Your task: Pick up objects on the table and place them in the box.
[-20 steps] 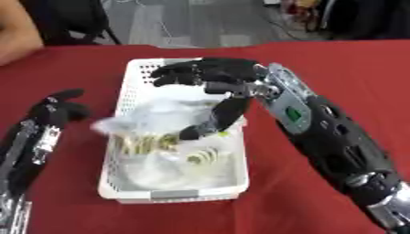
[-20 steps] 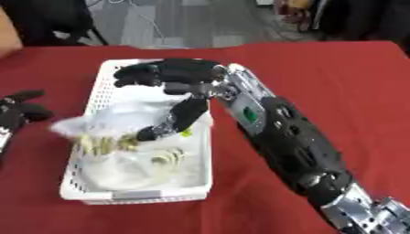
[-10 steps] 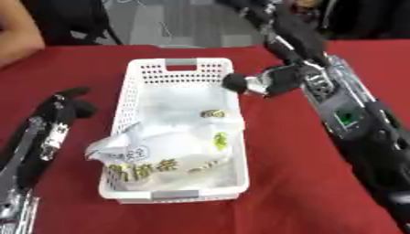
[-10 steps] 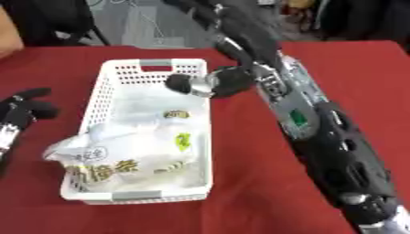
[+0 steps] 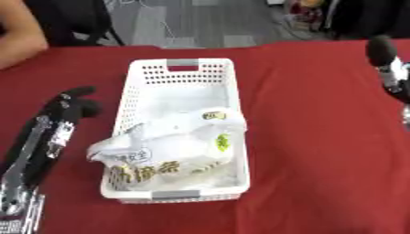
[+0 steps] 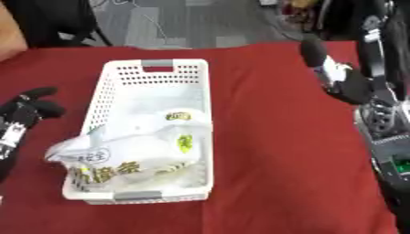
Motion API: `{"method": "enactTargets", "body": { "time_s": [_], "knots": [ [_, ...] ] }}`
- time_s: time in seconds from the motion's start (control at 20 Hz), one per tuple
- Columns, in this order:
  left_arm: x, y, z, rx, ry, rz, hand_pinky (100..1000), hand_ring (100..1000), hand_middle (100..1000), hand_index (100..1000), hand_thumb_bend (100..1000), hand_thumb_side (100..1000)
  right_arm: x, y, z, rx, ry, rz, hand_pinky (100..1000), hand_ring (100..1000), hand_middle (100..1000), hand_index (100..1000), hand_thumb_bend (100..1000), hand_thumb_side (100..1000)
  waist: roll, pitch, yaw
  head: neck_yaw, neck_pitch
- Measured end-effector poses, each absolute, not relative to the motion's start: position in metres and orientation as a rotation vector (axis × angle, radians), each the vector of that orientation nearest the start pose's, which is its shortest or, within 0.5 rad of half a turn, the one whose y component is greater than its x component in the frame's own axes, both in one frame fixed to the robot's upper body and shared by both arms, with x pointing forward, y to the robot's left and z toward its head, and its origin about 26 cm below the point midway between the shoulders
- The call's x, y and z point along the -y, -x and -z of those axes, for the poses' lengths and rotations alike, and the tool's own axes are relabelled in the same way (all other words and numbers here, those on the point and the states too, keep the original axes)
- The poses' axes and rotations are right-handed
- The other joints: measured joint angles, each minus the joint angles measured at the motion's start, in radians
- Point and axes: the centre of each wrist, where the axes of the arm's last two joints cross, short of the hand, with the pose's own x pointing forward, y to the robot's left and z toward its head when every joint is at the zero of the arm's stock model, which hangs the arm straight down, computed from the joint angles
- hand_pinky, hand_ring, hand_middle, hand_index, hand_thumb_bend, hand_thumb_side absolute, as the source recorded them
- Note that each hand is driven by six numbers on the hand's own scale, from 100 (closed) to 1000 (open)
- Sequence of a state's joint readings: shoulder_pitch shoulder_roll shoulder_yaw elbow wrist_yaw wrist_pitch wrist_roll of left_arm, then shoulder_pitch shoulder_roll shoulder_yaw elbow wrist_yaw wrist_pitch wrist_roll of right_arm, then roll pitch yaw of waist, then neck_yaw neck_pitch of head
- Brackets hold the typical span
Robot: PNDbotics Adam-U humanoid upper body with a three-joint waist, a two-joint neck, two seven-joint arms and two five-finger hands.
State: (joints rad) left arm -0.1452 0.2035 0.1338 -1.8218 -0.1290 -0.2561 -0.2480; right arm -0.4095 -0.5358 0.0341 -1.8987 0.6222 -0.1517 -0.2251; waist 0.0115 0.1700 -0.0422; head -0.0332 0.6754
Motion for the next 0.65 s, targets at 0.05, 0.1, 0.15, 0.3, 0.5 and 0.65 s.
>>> {"method": "enactTargets", "body": {
  "time_s": [0.05, 0.1, 0.15, 0.3, 0.5, 0.65],
  "knots": [
    [-0.301, -0.300, -0.111, 2.141, -0.213, 0.515, 743, 666, 862, 732, 100, 866, 0.288, -0.319, -0.222, -3.092, -1.464, 1.029, 783, 907, 973, 1000, 652, 962, -0.001, 0.000, -0.003, 0.002, 0.000],
    [-0.301, -0.299, -0.111, 2.142, -0.215, 0.514, 743, 666, 862, 732, 100, 866, 0.294, -0.316, -0.215, -3.086, -1.533, 1.102, 791, 923, 989, 1000, 660, 929, -0.001, 0.000, -0.006, 0.004, 0.000],
    [-0.301, -0.299, -0.111, 2.142, -0.218, 0.513, 743, 666, 862, 732, 100, 866, 0.299, -0.314, -0.207, -3.083, -1.594, 1.201, 790, 924, 993, 1000, 659, 896, -0.001, 0.000, -0.008, 0.008, 0.000],
    [-0.302, -0.299, -0.111, 2.143, -0.224, 0.511, 743, 666, 862, 732, 100, 867, 0.310, -0.309, -0.188, -3.058, -1.723, 1.562, 781, 923, 991, 1000, 679, 863, -0.001, 0.000, -0.012, 0.012, -0.003],
    [-0.302, -0.299, -0.111, 2.142, -0.228, 0.506, 744, 667, 863, 732, 100, 869, 0.313, -0.296, -0.178, -3.073, -1.769, 1.775, 743, 901, 972, 1000, 709, 858, -0.001, 0.000, -0.018, 0.017, -0.007],
    [-0.303, -0.299, -0.111, 2.141, -0.231, 0.505, 744, 667, 864, 732, 100, 875, 0.310, -0.287, -0.171, -3.178, -1.710, 1.669, 654, 845, 924, 1000, 645, 887, -0.004, 0.001, -0.019, 0.018, -0.008]
  ]
}}
